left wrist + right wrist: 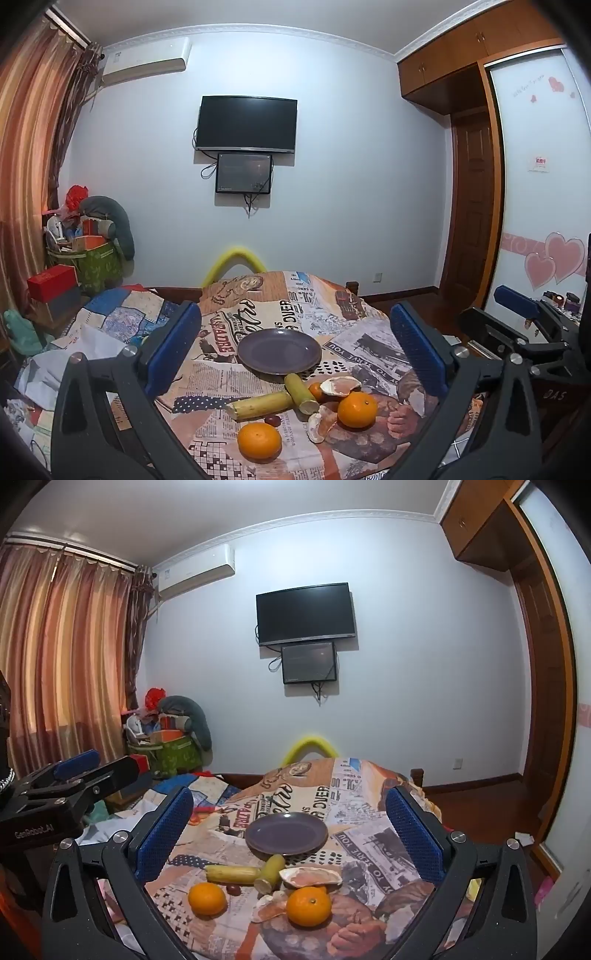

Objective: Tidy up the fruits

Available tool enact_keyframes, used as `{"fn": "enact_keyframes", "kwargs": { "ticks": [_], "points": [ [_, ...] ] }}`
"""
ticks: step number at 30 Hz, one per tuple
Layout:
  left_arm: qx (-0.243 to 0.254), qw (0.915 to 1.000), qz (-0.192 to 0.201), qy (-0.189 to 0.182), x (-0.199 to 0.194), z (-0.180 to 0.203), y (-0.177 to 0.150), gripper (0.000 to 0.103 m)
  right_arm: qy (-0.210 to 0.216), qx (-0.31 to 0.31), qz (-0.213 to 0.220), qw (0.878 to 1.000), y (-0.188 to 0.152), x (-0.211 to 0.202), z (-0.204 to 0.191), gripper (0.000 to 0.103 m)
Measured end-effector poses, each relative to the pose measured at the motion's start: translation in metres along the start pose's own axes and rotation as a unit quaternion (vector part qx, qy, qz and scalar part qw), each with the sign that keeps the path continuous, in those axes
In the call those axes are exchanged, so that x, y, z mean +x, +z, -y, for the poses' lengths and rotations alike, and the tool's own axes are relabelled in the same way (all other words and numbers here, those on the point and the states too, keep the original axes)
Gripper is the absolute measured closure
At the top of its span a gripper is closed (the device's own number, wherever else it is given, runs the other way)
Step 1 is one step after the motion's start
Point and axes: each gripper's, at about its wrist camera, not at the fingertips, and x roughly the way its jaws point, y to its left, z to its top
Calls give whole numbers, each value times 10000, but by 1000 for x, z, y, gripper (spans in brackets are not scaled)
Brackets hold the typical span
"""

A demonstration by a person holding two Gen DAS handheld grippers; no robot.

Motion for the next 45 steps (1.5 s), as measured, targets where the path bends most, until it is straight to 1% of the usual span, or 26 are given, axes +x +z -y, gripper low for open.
{"fn": "enact_keyframes", "kwargs": {
  "ticks": [2, 4, 13, 31, 45],
  "points": [
    [13, 10000, -45, -18, 3, 4, -2, 0, -15, -3, 2, 10000, 0, 0, 0, 0],
    [-41, 10000, 10, -31, 0, 2, -3, 0, -7, -9, 6, 10000, -1, 0, 1, 0],
    [-146, 9999, -48, -50, 8, -9, -4, 0, -27, -76, 12, 10000, 0, -1, -2, 0],
    [-123, 9999, -48, -58, 10, -8, -3, 0, -138, -39, 9, 9999, -2, 2, 1, 0],
    [-145, 9999, -47, -51, 12, -9, -6, 0, -90, 25, -22, 10000, -2, 3, 3, 0]
  ]
}}
